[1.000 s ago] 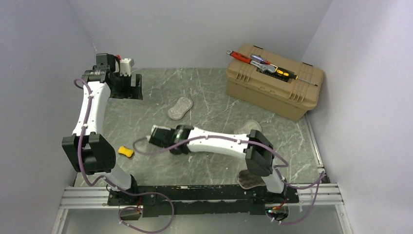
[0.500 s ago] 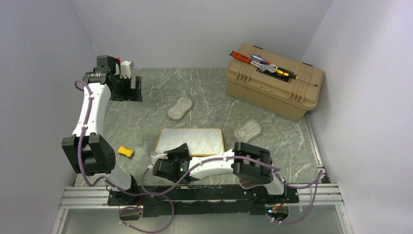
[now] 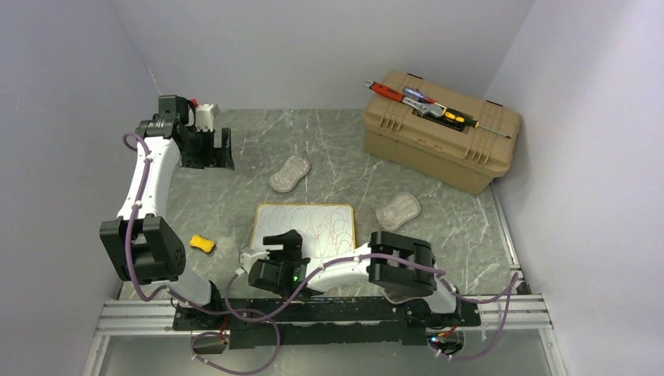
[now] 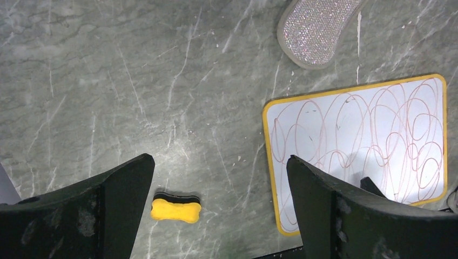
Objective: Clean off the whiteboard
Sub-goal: Adjust the whiteboard at the center of the board, then pick up the whiteboard eraser from the center of the board, then adjust the whiteboard eraser, then erase the whiteboard at the center of the board.
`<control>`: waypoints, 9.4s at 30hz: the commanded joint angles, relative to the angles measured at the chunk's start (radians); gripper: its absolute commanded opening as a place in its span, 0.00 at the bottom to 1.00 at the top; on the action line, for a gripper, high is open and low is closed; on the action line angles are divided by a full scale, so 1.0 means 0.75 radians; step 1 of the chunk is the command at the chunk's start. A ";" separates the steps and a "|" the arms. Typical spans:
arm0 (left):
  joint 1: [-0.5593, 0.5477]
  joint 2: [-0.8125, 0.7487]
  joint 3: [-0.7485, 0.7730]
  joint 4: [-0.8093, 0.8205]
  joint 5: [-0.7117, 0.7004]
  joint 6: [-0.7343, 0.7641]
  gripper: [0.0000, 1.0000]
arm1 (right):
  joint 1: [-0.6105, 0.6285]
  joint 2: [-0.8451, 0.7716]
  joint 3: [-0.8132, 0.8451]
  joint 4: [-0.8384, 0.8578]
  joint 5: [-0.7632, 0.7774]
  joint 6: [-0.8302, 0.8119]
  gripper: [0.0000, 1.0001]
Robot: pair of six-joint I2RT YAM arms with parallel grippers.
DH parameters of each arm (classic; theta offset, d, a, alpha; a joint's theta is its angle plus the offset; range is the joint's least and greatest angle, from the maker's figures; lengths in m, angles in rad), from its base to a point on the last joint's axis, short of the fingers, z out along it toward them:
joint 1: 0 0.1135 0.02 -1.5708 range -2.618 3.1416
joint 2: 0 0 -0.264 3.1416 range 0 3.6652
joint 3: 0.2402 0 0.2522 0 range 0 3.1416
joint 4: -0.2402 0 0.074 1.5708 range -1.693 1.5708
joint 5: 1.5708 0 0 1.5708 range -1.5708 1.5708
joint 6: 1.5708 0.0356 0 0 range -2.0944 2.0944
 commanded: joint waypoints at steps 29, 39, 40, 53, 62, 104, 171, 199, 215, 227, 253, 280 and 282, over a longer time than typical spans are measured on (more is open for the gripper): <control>0.002 0.007 -0.001 -0.055 0.080 0.112 0.99 | -0.630 -0.772 -0.096 -0.594 -0.532 1.204 1.00; 0.002 0.019 -0.019 -0.055 0.088 0.131 0.99 | -1.271 -0.783 -0.373 -0.506 -0.746 1.284 0.96; 0.003 0.018 -0.025 -0.051 0.088 0.132 1.00 | -1.282 -0.762 -0.379 -0.500 -0.758 1.287 0.93; 0.002 0.032 -0.045 -0.040 0.097 0.139 0.99 | -1.274 -0.649 -0.467 -0.436 -0.894 1.378 0.64; 0.002 0.031 -0.027 -0.053 0.129 0.149 0.99 | -1.221 -0.517 -0.350 -0.542 -0.753 1.411 0.19; -0.711 -0.902 -0.742 0.581 0.187 0.676 1.00 | -0.673 -0.827 -0.449 0.856 -1.123 2.599 0.00; -0.342 -0.076 -0.422 0.075 -0.147 0.352 0.97 | -0.850 -1.072 -0.331 -0.819 -0.966 1.605 0.00; -0.266 0.235 -0.594 0.306 0.118 0.359 0.67 | -1.032 -0.494 -0.291 -0.406 -1.531 1.320 0.00; -0.366 0.367 -0.629 0.422 -0.044 0.387 0.44 | -1.185 -0.385 -0.362 -0.025 -1.682 1.383 0.00; -0.419 0.446 -0.603 0.440 -0.058 0.399 0.38 | -1.129 -0.051 -0.231 0.280 -1.834 1.577 0.00; -0.438 0.485 -0.579 0.452 -0.043 0.418 0.25 | -1.038 0.216 -0.052 0.341 -1.827 1.705 0.00; -0.421 0.447 -0.468 0.283 0.266 0.353 0.41 | -1.085 -0.081 -0.220 0.296 -1.543 1.805 0.00; -0.423 0.475 -0.480 0.311 0.206 0.360 0.41 | -1.092 -0.150 -0.204 0.268 -1.564 1.794 0.00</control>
